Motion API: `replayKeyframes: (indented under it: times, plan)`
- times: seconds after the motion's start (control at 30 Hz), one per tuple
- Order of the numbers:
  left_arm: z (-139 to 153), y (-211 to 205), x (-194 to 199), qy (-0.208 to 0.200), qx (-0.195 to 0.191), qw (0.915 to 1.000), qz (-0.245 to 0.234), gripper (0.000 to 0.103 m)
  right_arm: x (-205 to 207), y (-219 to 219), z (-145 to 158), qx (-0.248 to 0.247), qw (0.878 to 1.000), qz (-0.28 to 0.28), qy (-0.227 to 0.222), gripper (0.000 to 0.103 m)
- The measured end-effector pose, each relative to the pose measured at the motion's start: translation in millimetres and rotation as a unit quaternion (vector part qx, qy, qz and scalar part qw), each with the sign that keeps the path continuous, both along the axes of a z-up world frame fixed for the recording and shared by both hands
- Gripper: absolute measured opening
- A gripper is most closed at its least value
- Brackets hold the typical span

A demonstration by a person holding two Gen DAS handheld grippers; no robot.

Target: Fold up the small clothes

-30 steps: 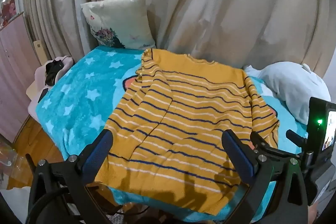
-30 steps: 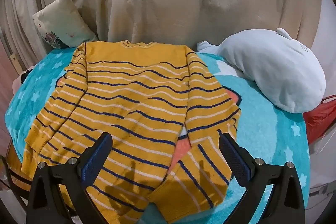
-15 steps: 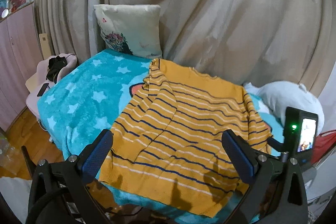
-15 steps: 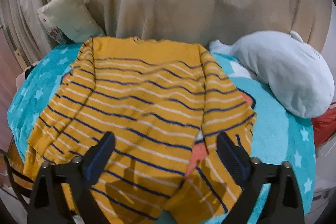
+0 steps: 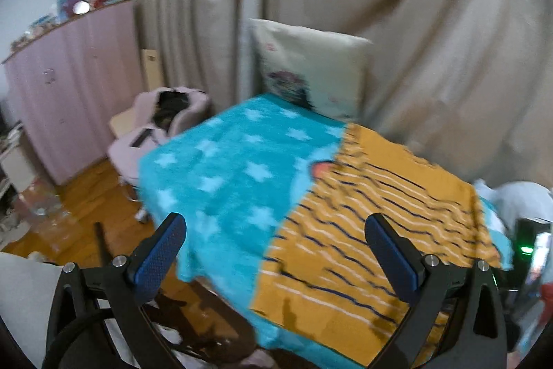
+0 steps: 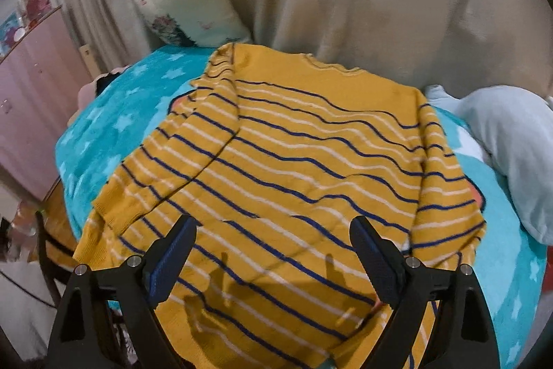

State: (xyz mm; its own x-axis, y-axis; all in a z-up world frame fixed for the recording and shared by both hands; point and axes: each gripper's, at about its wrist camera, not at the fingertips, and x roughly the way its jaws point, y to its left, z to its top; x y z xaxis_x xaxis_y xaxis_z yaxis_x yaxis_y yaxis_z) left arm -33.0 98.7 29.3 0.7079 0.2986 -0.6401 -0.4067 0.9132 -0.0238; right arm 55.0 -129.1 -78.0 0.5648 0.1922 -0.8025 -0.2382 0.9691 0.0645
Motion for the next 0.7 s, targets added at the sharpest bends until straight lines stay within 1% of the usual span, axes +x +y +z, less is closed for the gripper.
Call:
replayKeyframes:
  times: [0.07, 0.1, 0.17, 0.2, 0.33, 0.47, 0.5, 0.57, 0.7]
  plan:
    - [-4, 13, 1, 0.007, 0.025, 0.9994, 0.022, 0.103, 5, -4, 3, 0.001, 1.0, 0.005, -0.004, 0.09]
    - [-8, 19, 3, 0.014, 0.029, 0.9992, 0.026, 0.103, 8, -8, 3, 0.006, 1.0, 0.007, -0.004, 0.089]
    - [-17, 30, 8, 0.029, 0.02, 0.999, 0.028, 0.103, 15, -15, 2, 0.021, 1.0, 0.003, 0.008, 0.081]
    - [-22, 36, 11, 0.035, 0.01, 0.9989, 0.031, 0.103, 19, -18, 0, 0.036, 0.999, 0.001, 0.02, 0.079]
    - [-39, 51, 20, 0.053, -0.019, 0.9978, 0.035, 0.103, 36, -20, -13, 0.093, 0.994, 0.005, 0.062, 0.079]
    - [-50, 64, 22, 0.058, -0.015, 0.9971, 0.048, 0.103, 53, -2, -30, 0.148, 0.983, 0.02, 0.106, 0.079]
    - [-52, 68, 23, 0.058, -0.014, 0.997, 0.05, 0.103, 57, 6, -35, 0.154, 0.981, 0.024, 0.114, 0.079]
    - [-58, 77, 26, 0.065, -0.017, 0.9965, 0.049, 0.103, 68, 24, -42, 0.148, 0.981, 0.028, 0.121, 0.079]
    - [-69, 99, 31, 0.067, -0.042, 0.9957, 0.048, 0.103, 96, 59, -59, 0.136, 0.981, 0.026, 0.139, 0.079]
